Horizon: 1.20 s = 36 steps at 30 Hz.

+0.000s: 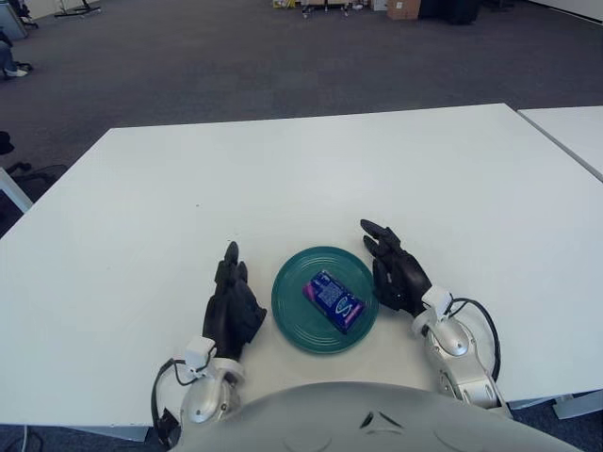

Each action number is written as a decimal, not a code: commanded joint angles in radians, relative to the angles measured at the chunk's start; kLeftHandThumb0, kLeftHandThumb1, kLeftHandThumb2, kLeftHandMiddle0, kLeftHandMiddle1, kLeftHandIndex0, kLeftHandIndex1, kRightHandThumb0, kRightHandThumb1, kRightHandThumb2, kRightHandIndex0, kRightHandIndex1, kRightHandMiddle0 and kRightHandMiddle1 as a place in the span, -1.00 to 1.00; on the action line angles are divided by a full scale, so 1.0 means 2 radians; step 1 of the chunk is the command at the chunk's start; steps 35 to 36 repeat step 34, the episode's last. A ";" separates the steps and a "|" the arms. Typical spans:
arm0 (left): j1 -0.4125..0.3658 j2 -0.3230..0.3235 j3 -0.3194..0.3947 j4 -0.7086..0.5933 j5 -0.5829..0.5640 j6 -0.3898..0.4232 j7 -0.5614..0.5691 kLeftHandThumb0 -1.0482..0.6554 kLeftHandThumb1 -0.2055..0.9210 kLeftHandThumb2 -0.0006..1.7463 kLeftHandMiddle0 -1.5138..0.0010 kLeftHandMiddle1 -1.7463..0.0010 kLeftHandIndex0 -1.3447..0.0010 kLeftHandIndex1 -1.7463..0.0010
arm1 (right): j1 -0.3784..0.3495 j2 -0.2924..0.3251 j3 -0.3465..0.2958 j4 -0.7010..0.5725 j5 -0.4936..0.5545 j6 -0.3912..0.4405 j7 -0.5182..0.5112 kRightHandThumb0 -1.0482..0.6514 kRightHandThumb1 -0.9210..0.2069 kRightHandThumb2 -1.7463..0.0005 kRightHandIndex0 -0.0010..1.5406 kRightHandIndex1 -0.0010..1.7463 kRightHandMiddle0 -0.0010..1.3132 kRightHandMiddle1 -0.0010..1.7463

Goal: Put the gum into the plate.

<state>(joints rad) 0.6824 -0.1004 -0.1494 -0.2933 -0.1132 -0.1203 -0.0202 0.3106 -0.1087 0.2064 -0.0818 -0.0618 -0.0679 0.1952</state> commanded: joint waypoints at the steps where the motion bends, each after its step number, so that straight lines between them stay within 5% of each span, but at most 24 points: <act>1: 0.005 0.006 -0.001 0.009 -0.002 0.020 -0.001 -0.98 1.00 0.10 0.92 1.00 1.00 0.69 | 0.012 -0.009 0.002 0.029 -0.009 0.039 0.001 -0.89 -1.00 -0.06 -0.87 -1.00 -1.00 -0.71; 19: -0.010 0.011 0.003 0.049 -0.032 -0.033 -0.038 -1.00 1.00 0.04 0.78 0.97 1.00 0.33 | 0.014 -0.004 -0.003 0.035 0.002 0.036 -0.002 -0.85 -1.00 -0.04 -0.88 -0.99 -1.00 -0.80; 36: -0.053 0.010 0.013 0.100 -0.015 -0.063 -0.033 -1.00 1.00 0.08 0.65 0.96 1.00 0.13 | 0.015 0.020 -0.013 0.031 0.024 0.063 -0.018 -0.78 -1.00 -0.18 -0.82 -0.99 -1.00 -0.63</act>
